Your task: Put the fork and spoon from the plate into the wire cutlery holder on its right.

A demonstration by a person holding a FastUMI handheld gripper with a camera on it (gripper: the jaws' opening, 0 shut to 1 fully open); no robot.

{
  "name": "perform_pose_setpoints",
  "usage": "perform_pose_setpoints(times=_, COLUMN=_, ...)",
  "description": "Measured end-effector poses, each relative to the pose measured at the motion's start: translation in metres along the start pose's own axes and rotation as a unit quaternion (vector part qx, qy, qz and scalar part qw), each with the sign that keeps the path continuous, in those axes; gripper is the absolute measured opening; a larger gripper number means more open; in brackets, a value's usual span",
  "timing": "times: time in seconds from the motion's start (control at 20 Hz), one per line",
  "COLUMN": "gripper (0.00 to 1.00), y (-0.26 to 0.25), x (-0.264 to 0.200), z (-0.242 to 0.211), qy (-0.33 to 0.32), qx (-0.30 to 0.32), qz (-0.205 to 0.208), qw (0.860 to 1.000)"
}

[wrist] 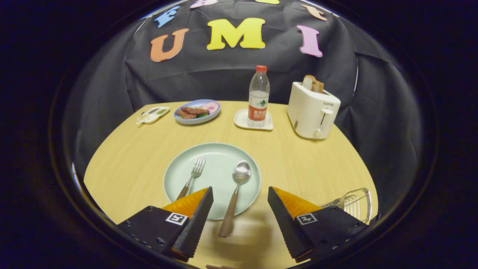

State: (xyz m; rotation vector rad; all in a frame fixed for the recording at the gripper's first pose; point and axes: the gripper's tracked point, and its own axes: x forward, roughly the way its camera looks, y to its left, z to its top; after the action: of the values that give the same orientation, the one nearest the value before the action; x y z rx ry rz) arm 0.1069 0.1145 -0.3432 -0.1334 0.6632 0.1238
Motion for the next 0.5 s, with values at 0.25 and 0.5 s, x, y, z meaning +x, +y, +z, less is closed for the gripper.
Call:
perform_pose_setpoints(times=0.25, gripper=0.65, y=0.010, x=0.024, z=-0.008, qy=0.050, qx=0.022, qz=0.008, qw=0.998)
perform_pose_setpoints(times=0.5, gripper=0.38, y=0.010, x=0.034, z=-0.021, qy=0.093, qx=0.036, qz=-0.017, qw=0.995)
